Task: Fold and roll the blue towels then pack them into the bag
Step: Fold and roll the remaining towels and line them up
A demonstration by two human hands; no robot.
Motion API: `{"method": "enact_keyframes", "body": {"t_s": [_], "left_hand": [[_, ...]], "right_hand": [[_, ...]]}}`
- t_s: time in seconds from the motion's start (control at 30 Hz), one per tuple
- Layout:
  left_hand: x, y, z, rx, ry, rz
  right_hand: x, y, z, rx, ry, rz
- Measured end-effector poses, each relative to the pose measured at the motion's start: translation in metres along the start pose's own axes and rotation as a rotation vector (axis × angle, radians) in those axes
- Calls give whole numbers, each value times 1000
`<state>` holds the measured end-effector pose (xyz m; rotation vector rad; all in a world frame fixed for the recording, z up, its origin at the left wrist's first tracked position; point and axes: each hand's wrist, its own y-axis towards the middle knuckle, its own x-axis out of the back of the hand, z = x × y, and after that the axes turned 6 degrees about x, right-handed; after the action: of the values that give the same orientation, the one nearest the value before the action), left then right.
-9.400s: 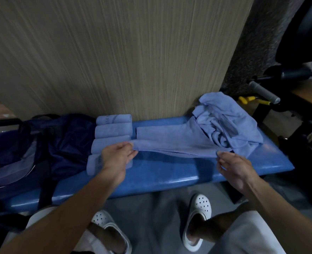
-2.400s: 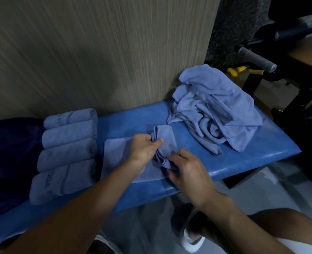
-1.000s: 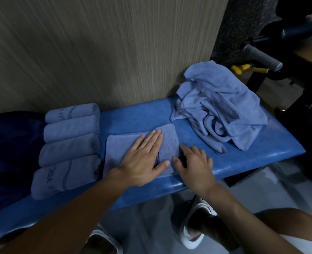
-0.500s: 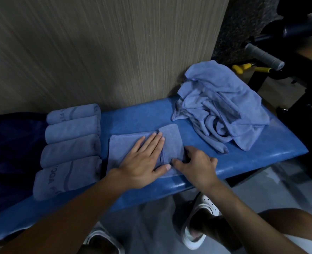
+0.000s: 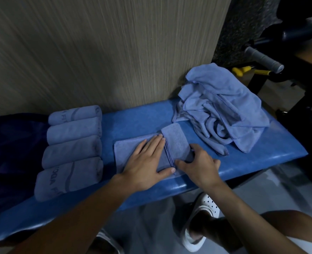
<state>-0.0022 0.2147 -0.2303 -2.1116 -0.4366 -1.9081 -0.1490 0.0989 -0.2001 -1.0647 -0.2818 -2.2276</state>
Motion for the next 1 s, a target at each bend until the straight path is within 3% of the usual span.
{"method": "enact_keyframes", "body": {"t_s": [0.33,0.43,0.57,0.73,0.9,1.0], "left_hand": [[1,1,-2,46,-57,-26],[2,0,-4,51,-45,-3],[0,-11,-8,-17,-14,-122],[2,-11,-15,-20,-27,-93],[13,-4,-12,93,-301,-243],[23,3,-21,310,-767,-205]], "right_hand": [[0,3,-1,-39,30,13],[-1,3,-3,-12,49,2],[-1,5,-7,16,129,-53],[-3,3,-5,114,257,-77],[-5,-1,-2,242,157,-63],[-5,-4,1,325,36,-69]]}}
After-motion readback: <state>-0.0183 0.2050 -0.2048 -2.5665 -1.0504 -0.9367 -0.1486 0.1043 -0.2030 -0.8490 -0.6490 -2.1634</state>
